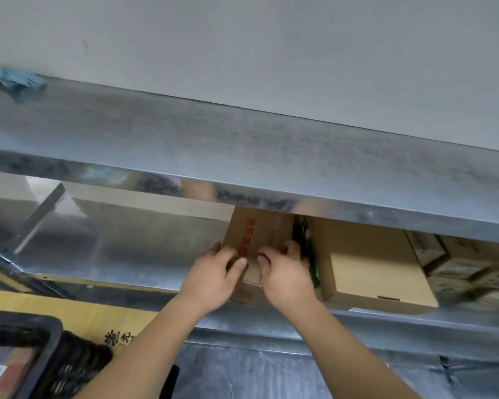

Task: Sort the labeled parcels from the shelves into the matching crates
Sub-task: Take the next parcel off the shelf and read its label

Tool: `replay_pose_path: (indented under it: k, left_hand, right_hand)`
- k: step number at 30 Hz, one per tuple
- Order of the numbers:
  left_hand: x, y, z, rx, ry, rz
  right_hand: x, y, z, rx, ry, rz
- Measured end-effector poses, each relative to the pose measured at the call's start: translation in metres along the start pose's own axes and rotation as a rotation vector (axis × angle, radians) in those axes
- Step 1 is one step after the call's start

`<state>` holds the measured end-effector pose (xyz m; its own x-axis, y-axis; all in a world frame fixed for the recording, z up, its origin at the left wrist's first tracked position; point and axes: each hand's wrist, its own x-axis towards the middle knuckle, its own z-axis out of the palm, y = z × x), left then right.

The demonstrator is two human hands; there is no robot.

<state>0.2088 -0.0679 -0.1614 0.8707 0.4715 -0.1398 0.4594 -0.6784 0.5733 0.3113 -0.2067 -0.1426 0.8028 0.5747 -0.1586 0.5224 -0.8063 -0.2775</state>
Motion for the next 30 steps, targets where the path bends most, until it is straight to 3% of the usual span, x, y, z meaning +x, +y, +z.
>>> replay_pose_path:
  k: [5,10,14,22,30]
  left_hand:
    - [-0.021,-0.010,-0.020,-0.050,0.013,-0.033]
    - [-0.016,-0.014,-0.036,-0.122,-0.208,-0.109]
    - [-0.012,-0.011,-0.037,-0.120,-0.299,-0.073]
    - [-0.045,-0.012,-0.035,-0.167,0.005,-0.175]
    - [-0.116,0.047,-0.062,-0.212,0.262,-0.310]
  right_hand:
    - [-0.014,0.008,-0.005,0.215,0.022,0.017]
    - [-0.004,0.005,-0.037,0.412,-0.319,0.042]
    - [-0.001,-0.004,-0.039,0.394,-0.380,0.013]
    - [-0.022,0.007,-0.031,0.359,-0.518,-0.093]
    - [-0.046,0.010,-0.061,0.477,-0.299,-0.402]
